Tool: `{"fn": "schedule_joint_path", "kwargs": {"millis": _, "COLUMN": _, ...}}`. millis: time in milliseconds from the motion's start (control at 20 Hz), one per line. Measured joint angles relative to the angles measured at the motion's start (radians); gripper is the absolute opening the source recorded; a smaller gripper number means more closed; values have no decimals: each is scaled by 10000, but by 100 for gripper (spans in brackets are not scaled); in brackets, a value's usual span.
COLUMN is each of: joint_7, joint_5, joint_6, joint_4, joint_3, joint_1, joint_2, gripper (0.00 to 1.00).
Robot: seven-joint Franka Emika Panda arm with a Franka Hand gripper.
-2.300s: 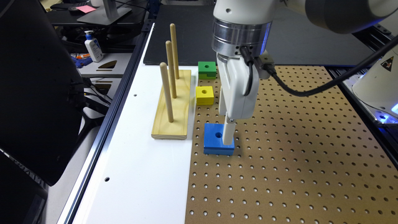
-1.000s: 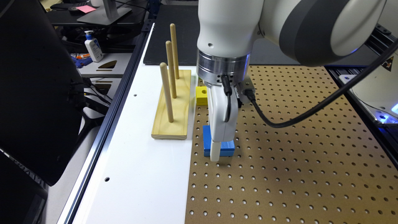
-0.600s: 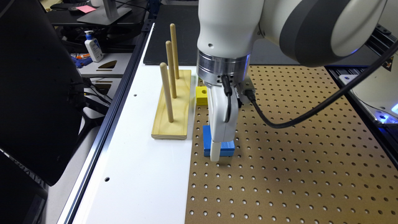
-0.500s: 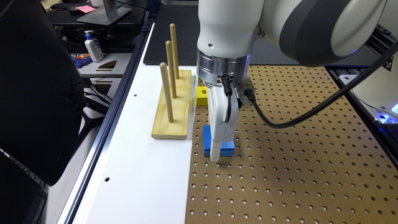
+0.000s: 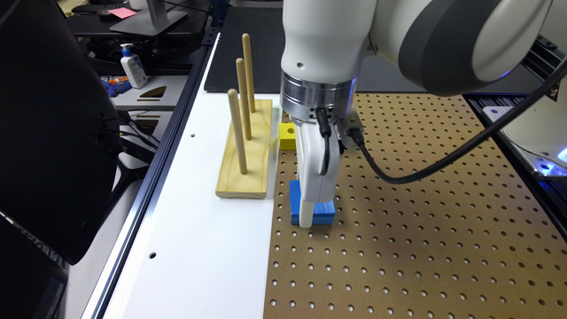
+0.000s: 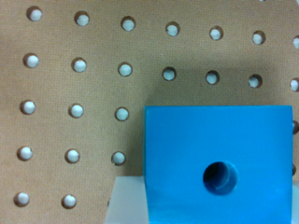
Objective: Pick up blue block.
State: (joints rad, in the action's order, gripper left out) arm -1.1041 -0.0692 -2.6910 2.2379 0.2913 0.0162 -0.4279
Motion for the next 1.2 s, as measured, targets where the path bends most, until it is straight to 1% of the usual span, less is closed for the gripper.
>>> {"fn": "schedule_joint_path", "kwargs": {"millis": 200, "joint_7": -1, "joint_5": -1, "joint_6": 67, "joint_4": 1, "joint_3": -37, "joint_1": 3, "joint_2": 15, "gripper": 0}}
{"fn": "schedule_joint_path", "kwargs": {"millis": 650, "joint_7": -1, "joint_5": -1, "joint_6": 94, "joint_4": 2, "joint_3": -45, "joint_1": 1, "joint_2": 58, "gripper": 0}}
{"fn": "schedule_joint_path", "kwargs": {"millis": 900, "joint_7": -4, "joint_5": -1, "joint_6": 630, "joint_4": 3, "joint_3": -38, "joint_1": 2, "joint_2": 524, "gripper": 0}}
{"fn": "schedule_joint_path", "kwargs": {"millis": 1000, "joint_7": -4, "joint_5": -1, "joint_6": 711, "joint_4": 3, "joint_3": -35, "joint_1": 3, "joint_2": 583, "gripper": 0}}
{"fn": "schedule_joint_path", "kwargs": {"millis": 1150, "joint_7": -4, "joint_5": -1, "joint_6": 726, "joint_4": 3, "joint_3": -31, "joint_1": 3, "joint_2": 636, "gripper": 0}}
{"fn": "schedule_joint_path", "kwargs": {"millis": 1200, "joint_7": -8, "joint_5": 0, "joint_6": 836, "joint_4": -1, "joint_3": -22, "joint_1": 2, "joint_2": 764, "gripper": 0}}
